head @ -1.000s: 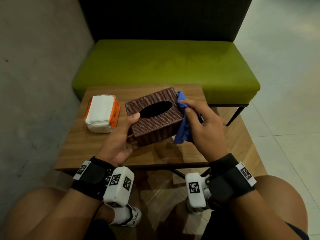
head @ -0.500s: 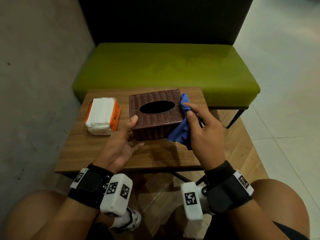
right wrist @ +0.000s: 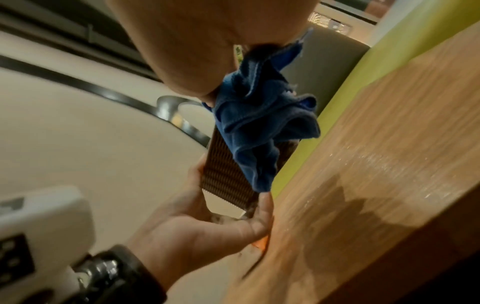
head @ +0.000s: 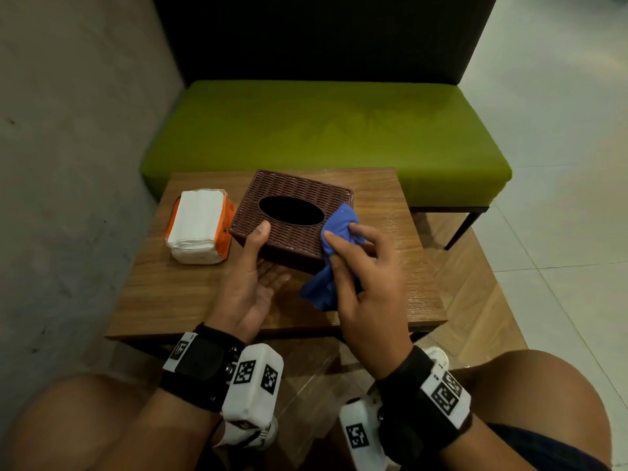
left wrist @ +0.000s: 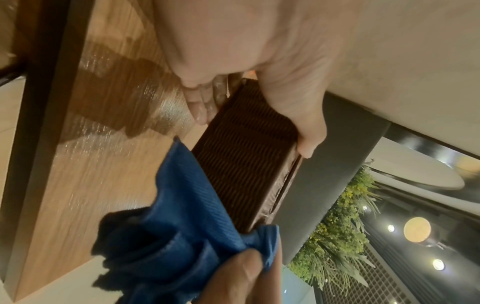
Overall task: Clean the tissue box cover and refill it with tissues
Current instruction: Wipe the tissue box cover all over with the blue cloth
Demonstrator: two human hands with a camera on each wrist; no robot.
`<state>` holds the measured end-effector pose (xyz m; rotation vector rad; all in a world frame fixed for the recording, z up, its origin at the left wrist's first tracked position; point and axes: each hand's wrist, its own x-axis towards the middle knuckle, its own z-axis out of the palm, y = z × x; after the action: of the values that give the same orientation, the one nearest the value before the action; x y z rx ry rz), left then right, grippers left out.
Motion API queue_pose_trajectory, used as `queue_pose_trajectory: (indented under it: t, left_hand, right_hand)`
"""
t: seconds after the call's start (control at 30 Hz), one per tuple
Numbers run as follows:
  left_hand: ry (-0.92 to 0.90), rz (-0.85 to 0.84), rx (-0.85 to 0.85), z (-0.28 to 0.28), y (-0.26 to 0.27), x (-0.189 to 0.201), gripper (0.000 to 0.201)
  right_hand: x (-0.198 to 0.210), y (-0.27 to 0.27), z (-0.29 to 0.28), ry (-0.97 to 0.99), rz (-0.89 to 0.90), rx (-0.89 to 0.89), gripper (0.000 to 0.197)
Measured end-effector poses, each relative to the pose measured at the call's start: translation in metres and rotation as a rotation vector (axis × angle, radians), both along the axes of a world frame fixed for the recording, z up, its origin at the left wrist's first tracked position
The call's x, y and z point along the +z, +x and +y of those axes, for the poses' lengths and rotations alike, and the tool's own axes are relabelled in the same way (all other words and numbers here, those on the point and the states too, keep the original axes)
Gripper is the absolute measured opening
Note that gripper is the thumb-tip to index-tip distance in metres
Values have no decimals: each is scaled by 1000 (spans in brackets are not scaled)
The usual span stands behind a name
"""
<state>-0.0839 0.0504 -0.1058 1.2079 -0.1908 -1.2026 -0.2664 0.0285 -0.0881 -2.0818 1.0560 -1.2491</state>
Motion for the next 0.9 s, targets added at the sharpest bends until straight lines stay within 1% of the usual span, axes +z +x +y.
queue_pose_trajectory:
  t: [0.07, 0.1, 0.13, 0.2, 0.27, 0.33, 0.4, 0.53, 0.63, 0.73, 0.77, 0.8, 0.9]
  left_hand:
    - [6, -5, 31, 0, 1, -1, 78]
    - [1, -13, 38, 0, 3, -1, 80]
    - [-5, -24, 39, 1, 5, -1, 81]
    - [-12, -47, 22, 2, 5, 0, 79]
    - [-11, -48, 20, 2, 3, 0, 77]
    - [-19, -9, 39, 0, 1, 3, 69]
    - [-43, 34, 36, -3, 1, 7, 60]
    - [-58, 82, 21, -3, 2, 17, 44]
    - [-44, 60, 13, 0, 3, 16, 42]
    - [-32, -5, -4, 0, 1, 14, 53]
    - [-32, -17, -8, -1, -1, 14, 55]
    - [-35, -25, -5, -3, -2, 15, 54]
    - [-57, -66, 17, -8, -1, 16, 45]
  right_hand:
    - [-1, -5, -7, -50, 104, 65, 29]
    - [0, -8, -16, -64, 128, 76, 29]
    - [4, -10, -30, -64, 127, 63, 27]
    - [15, -13, -57, -36, 97, -19, 24]
    - [24, -10, -70, -33, 79, -70, 24]
    - [25, -5, -58, -83, 111, -95, 25]
    - [18, -6, -32, -171, 164, -120, 28]
    - [0, -19, 6, -303, 250, -71, 33]
    - [-2, -25, 1, -346, 275, -58, 31]
    - [7, -22, -12, -252, 229, -159, 32]
    - [9, -18, -9, -241, 238, -175, 32]
    - [10, -13, -2, -259, 271, -152, 32]
    - [9, -8, 20, -365, 404, 69, 30]
